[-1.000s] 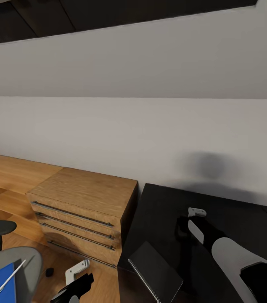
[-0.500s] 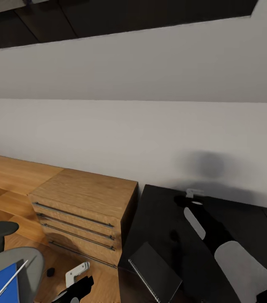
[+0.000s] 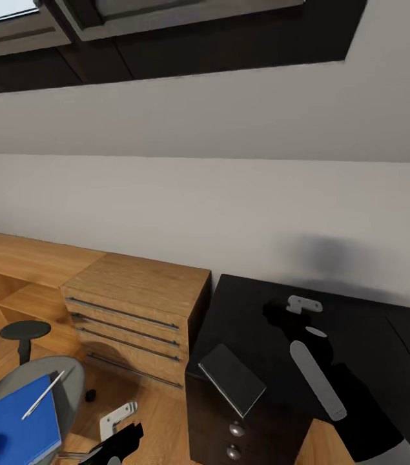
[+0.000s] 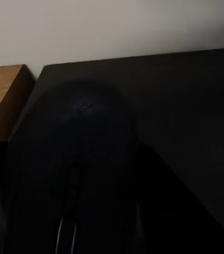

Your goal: In the bedroom, organize the workspace by keeping the computer under the desk, ensuring the monitor is on the desk, placing the keyboard on the desk next to the monitor, placing the mouse on the desk next to the keyboard, moving the folder from the swivel chair onto the desk next to the mouse, stacking the notebook on top of the folder with the pen on top of the notebook, and positioning the swivel chair next to the desk.

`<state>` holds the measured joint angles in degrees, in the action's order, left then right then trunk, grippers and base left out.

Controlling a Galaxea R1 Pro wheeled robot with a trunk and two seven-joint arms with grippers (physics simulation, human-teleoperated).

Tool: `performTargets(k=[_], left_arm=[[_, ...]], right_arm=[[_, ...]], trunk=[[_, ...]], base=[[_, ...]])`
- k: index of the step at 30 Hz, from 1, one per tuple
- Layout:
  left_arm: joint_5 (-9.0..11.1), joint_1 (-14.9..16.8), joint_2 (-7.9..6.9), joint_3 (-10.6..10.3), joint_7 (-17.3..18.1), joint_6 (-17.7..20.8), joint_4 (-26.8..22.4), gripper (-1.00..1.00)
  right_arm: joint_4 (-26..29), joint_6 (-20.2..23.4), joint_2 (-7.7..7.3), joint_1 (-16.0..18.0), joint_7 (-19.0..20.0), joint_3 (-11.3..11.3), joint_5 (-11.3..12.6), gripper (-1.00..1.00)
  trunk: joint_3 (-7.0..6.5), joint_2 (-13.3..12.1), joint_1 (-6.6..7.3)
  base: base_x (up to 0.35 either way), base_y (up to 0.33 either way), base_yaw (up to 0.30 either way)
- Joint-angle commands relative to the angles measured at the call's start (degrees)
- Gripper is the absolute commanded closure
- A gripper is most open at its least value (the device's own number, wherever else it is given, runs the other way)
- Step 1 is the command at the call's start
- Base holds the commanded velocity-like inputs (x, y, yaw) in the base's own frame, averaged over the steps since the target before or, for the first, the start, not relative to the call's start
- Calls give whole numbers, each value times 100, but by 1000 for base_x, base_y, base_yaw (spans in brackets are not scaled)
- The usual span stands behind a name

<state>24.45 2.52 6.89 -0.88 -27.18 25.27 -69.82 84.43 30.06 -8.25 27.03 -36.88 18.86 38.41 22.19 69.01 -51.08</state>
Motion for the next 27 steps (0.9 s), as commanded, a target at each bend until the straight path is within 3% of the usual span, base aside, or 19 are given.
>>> performTargets(k=[1,9,18,22,27], left_arm=[[60,3,-2,-9,-51,10,-8,-100],[67,3,-4,-9,-51,4,-6,-100],[52,3,5,-10,-51,-23,-6,-100],[52,3,13,-16,-56,-39,-6,-100],[53,3,15,-17,-54,-39,-6,-100]], right_arm=[[21,-2,0,6,-70,8,92,100],[13,-14,-25,4,-66,-45,131,100],[-80,-33,-28,4,-64,-81,132,100],[-140,-35,-13,4,-64,-279,132,100],[-145,-36,-17,4,-70,-326,132,100]], trunk=[[-11,-37,26],[-155,-358,202],[-317,-719,399],[-388,-879,487],[-460,-1040,575]], base=[[-340,0,0],[-340,46,-47],[-342,38,-250],[-344,-20,-289],[-341,-91,-297]])
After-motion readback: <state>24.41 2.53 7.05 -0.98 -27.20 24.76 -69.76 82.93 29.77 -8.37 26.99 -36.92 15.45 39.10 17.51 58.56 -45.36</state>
